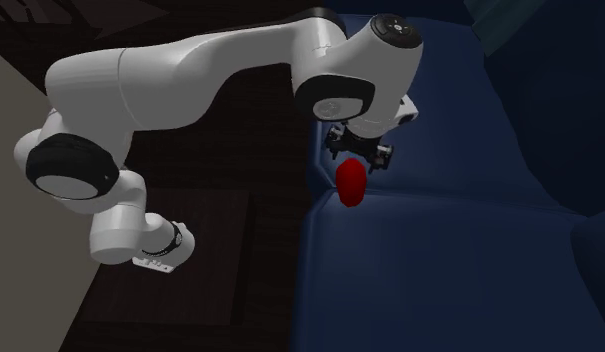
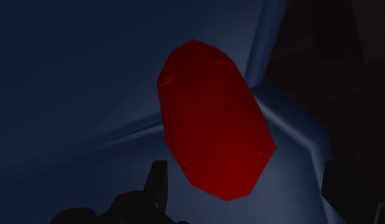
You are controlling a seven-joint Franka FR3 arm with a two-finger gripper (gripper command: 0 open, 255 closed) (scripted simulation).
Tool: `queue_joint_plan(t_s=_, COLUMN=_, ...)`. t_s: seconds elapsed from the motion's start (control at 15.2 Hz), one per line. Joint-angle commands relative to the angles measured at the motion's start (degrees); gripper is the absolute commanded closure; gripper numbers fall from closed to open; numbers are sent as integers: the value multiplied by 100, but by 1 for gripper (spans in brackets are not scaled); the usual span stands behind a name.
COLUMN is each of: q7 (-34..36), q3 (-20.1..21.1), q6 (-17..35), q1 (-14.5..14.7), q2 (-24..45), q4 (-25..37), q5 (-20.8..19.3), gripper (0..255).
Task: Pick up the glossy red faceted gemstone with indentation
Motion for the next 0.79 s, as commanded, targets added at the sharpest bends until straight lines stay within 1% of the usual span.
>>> queue_joint_plan(t_s=0.0, q7=-367, q3=112, q6=-86, q1=65, q2=385, q4=458, q5=42, gripper=0)
queue_joint_plan(t_s=0.07, q7=-418, q3=132, q6=-105, q1=72, q2=438, q4=528, q5=45, gripper=0)
queue_joint_plan(t_s=0.53, q7=-452, q3=139, q6=532, q1=95, q2=315, q4=-232, q5=35, gripper=0)
queue_joint_plan(t_s=0.66, q7=-452, q3=139, q6=533, q1=95, q2=314, q4=-234, q5=35, gripper=0)
queue_joint_plan(t_s=0.73, q7=-452, q3=140, q6=540, q1=95, q2=317, q4=-239, q5=35, gripper=255)
